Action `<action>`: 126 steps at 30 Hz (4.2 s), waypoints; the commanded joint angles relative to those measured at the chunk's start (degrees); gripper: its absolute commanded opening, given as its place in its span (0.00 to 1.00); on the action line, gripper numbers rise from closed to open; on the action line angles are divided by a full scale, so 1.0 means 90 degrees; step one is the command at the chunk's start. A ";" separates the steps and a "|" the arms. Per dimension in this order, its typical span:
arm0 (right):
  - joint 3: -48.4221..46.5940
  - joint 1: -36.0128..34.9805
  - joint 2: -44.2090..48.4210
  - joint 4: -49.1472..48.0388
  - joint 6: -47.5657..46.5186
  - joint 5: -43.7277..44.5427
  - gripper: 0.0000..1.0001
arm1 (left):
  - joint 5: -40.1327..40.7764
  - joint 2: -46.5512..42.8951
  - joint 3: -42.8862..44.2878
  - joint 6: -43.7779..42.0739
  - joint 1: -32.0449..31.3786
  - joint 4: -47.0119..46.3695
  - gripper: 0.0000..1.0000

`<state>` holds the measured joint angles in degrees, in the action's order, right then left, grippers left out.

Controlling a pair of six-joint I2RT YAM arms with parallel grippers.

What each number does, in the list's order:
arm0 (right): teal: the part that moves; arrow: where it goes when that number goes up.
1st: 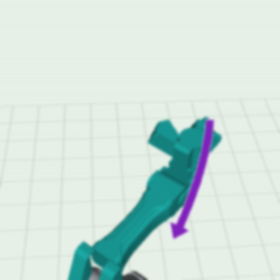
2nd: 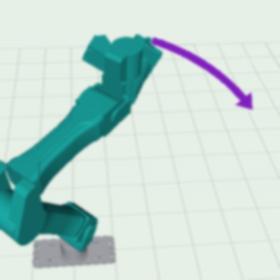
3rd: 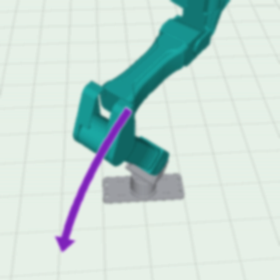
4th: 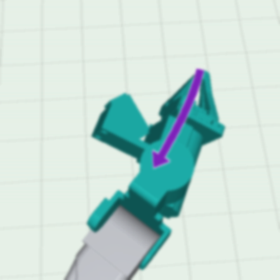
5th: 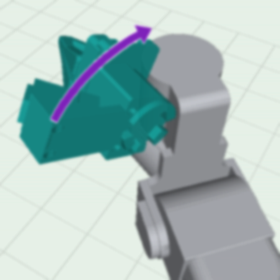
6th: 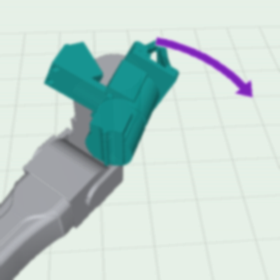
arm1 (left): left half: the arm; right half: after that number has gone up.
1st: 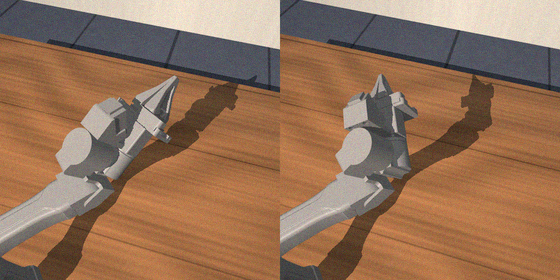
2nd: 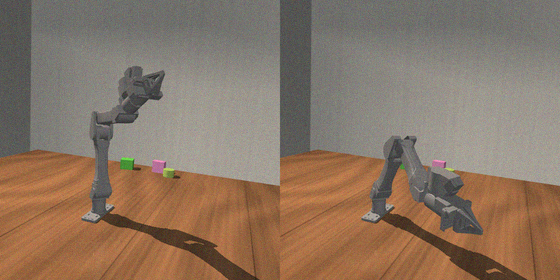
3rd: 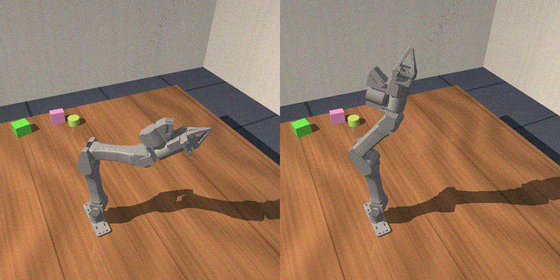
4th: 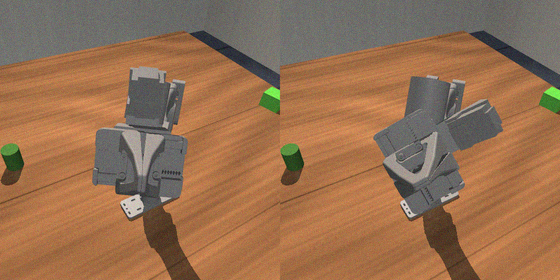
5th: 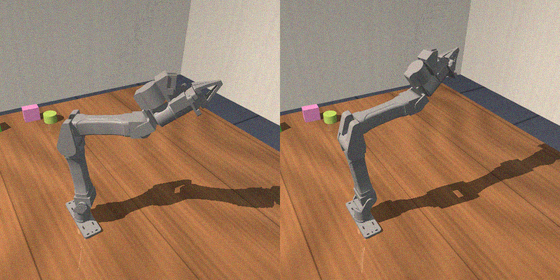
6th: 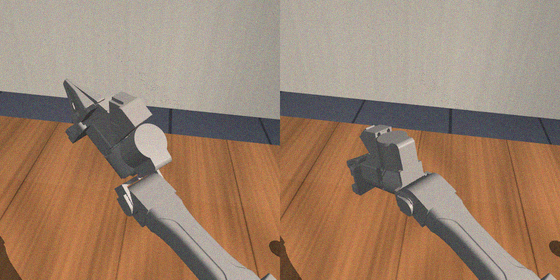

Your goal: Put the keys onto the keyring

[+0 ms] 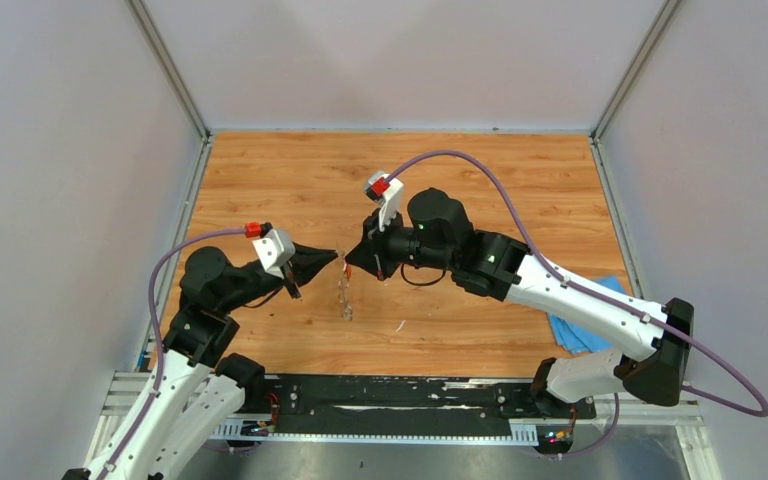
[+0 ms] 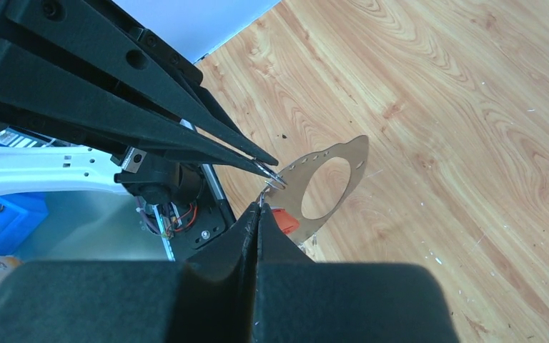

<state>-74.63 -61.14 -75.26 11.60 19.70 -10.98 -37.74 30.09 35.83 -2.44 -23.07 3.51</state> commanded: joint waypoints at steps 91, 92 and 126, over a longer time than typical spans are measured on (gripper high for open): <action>0.0270 -0.0140 0.0007 -0.0005 0.0332 0.0224 0.00 | -0.0123 -0.0442 -0.0124 -0.0466 -0.0034 -0.0054 0.00; 0.0286 -0.0132 0.0012 -0.0006 0.0351 0.0223 0.00 | -0.0115 -0.0442 -0.0117 -0.0455 -0.0034 -0.0071 0.00; 0.1043 0.0337 0.0701 -0.0909 -0.0096 -0.0698 0.40 | -0.0431 -0.0258 0.0218 -0.0197 -0.0034 -0.0214 0.00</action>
<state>-63.88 -59.42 -71.20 3.07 23.33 -15.49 -39.33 27.64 36.03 -4.47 -23.09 3.81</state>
